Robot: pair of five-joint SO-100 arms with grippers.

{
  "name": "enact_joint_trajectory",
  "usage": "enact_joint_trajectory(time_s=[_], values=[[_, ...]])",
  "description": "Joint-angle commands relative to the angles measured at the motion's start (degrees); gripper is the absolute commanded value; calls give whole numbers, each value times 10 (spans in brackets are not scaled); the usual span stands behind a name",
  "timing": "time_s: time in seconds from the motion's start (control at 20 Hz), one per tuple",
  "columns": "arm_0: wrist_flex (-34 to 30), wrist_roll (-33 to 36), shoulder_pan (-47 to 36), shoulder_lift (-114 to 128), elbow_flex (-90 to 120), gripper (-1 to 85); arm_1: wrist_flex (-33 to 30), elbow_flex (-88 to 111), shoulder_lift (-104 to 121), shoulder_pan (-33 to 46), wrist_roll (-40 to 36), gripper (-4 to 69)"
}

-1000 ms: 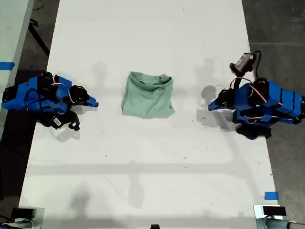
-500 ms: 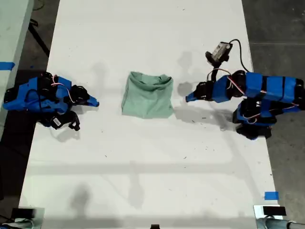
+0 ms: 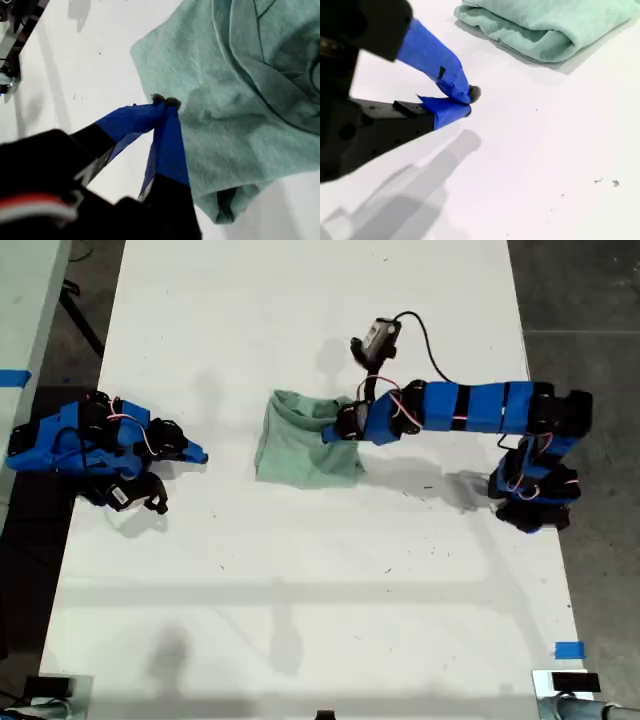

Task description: Fold t-shirt

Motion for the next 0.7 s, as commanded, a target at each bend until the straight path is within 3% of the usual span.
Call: enact_joint_trajectory(time_s=[0.0, 0.35, 0.65], values=[[4, -4, -5, 3, -2, 0, -4, -147, -94, -18, -16, -9], [4, -4, -5, 3, -2, 0, 45, -235, -174, 33, -63, -9], [4, -4, -5, 3, -2, 0, 71, -282, -225, 174, -157, -9]])
